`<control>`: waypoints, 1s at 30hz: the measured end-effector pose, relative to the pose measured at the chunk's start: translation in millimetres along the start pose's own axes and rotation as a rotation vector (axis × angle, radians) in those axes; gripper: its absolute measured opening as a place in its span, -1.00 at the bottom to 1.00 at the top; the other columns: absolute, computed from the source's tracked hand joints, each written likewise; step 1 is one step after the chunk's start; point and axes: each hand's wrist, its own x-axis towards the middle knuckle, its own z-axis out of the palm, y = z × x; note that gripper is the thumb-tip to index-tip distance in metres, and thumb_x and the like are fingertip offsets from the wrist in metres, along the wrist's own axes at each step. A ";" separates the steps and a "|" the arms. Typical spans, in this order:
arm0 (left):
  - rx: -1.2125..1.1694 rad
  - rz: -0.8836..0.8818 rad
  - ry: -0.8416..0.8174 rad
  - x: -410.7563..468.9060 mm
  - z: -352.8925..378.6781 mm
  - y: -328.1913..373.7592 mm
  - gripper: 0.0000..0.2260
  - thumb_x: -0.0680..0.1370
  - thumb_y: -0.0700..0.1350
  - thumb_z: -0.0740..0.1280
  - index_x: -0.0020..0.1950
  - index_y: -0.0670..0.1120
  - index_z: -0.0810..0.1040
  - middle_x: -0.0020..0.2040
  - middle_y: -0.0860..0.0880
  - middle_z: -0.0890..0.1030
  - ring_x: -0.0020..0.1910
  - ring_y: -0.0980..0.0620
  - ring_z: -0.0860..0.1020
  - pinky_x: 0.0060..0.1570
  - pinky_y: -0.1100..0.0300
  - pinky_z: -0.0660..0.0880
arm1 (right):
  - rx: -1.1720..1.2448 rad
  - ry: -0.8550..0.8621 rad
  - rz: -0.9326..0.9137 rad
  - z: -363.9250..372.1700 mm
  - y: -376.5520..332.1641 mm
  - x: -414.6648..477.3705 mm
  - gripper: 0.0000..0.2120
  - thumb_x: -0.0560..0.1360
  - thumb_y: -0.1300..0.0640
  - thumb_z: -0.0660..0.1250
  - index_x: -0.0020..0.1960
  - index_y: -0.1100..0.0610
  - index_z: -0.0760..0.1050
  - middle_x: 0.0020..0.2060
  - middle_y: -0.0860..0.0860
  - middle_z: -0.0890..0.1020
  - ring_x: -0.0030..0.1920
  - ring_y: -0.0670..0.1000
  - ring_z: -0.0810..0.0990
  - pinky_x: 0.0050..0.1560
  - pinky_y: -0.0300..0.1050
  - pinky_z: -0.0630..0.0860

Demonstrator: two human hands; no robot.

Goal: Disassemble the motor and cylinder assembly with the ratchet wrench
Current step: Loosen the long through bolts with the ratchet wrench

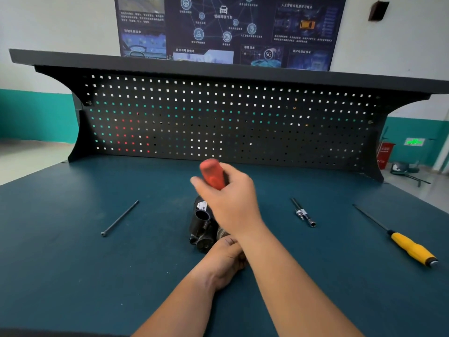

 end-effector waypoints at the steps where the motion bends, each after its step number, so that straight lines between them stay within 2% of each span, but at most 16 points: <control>1: -0.025 0.004 0.003 0.4 0.3 0.0 -0.80 0.56 -0.30 0.26 -0.25 -0.13 0.53 -0.31 -0.07 0.54 -0.31 0.04 0.46 -0.20 0.18 0.37 | 0.072 0.055 0.026 -7.8 1.0 0.9 -0.66 0.38 0.11 0.48 -0.45 -0.07 0.40 -0.59 -0.18 0.34 -0.48 -0.15 0.26 -0.42 -0.31 0.26; 3: -0.086 -0.003 0.017 1.1 0.7 -1.2 -0.81 0.54 -0.22 0.29 -0.25 -0.12 0.62 -0.31 -0.06 0.62 -0.32 0.05 0.53 -0.21 0.20 0.43 | 0.264 0.205 0.099 -28.1 4.7 2.8 -0.70 0.36 0.10 0.47 -0.44 -0.04 0.41 -0.56 -0.15 0.35 -0.50 -0.10 0.27 -0.46 -0.27 0.27; 6: -0.115 -0.015 0.009 1.3 0.9 -1.4 -0.84 0.40 -0.08 0.34 -0.28 -0.08 0.70 -0.31 -0.01 0.65 -0.32 0.09 0.57 -0.15 0.19 0.42 | 0.610 0.464 0.177 -56.3 15.4 0.5 -0.72 0.48 0.24 0.36 -0.31 0.06 0.33 -0.62 -0.12 0.33 -0.61 -0.13 0.26 -0.59 -0.31 0.19; 8: -0.105 -0.008 -0.005 1.1 0.5 -1.4 -0.84 0.35 -0.04 0.35 -0.31 -0.03 0.71 -0.33 0.02 0.66 -0.37 0.14 0.59 -0.16 0.20 0.41 | 0.739 0.620 0.205 -69.9 24.4 -6.3 -0.72 0.52 0.26 0.29 -0.29 0.09 0.26 -0.63 -0.12 0.31 -0.63 -0.14 0.23 -0.59 -0.32 0.16; 13: -0.087 -0.013 0.000 0.3 1.6 0.7 -0.85 0.33 -0.01 0.36 -0.32 -0.01 0.71 -0.32 0.03 0.67 -0.37 0.14 0.58 -0.18 0.22 0.40 | 0.994 0.916 0.349 -93.3 53.3 -25.8 -0.69 0.54 0.12 0.23 -0.34 0.04 0.24 -0.59 -0.13 0.26 -0.59 -0.12 0.20 -0.56 -0.28 0.17; 17: -0.093 -0.016 0.012 0.8 4.2 0.9 -0.85 0.33 0.00 0.37 -0.30 -0.01 0.71 -0.31 0.01 0.66 -0.28 0.05 0.51 -0.20 0.21 0.39 | 1.150 1.043 0.497 -101.2 78.3 -40.3 -0.71 0.52 0.05 0.22 -0.34 0.01 0.22 -0.56 -0.11 0.24 -0.56 -0.12 0.19 -0.53 -0.32 0.16; 20: -0.094 -0.008 0.028 0.2 5.1 0.6 -0.84 0.33 0.00 0.37 -0.28 -0.01 0.72 -0.31 0.01 0.65 -0.27 0.06 0.49 -0.22 0.24 0.40 | 1.163 1.038 0.537 -102.6 84.1 -39.0 -0.70 0.52 0.06 0.21 -0.34 0.02 0.20 -0.55 -0.11 0.24 -0.57 -0.13 0.20 -0.52 -0.33 0.17; 23: -0.065 -0.008 0.009 -1.0 5.8 0.8 -0.83 0.34 0.02 0.36 -0.24 0.02 0.72 -0.26 0.04 0.67 -0.27 0.09 0.51 -0.23 0.27 0.40 | 1.090 0.950 0.487 -103.7 73.7 -22.6 -0.71 0.53 0.09 0.23 -0.32 0.03 0.24 -0.57 -0.12 0.27 -0.58 -0.14 0.22 -0.56 -0.32 0.18; 27: -0.072 -0.017 -0.002 0.1 4.8 2.0 -0.83 0.34 0.02 0.35 -0.32 0.01 0.71 -0.32 0.06 0.66 -0.36 0.16 0.57 -0.29 0.34 0.46 | 0.879 0.733 0.371 -92.3 47.1 6.9 -0.73 0.53 0.19 0.26 -0.29 0.07 0.27 -0.61 -0.13 0.30 -0.62 -0.15 0.22 -0.61 -0.30 0.17; 30: -0.098 -0.015 0.017 0.6 4.6 0.7 -0.83 0.35 -0.01 0.36 -0.35 -0.05 0.67 -0.36 0.03 0.62 -0.38 0.15 0.56 -0.32 0.34 0.47 | 0.669 0.515 0.295 -72.1 28.2 22.8 -0.75 0.52 0.24 0.30 -0.27 0.09 0.29 -0.63 -0.12 0.32 -0.63 -0.15 0.24 -0.61 -0.32 0.17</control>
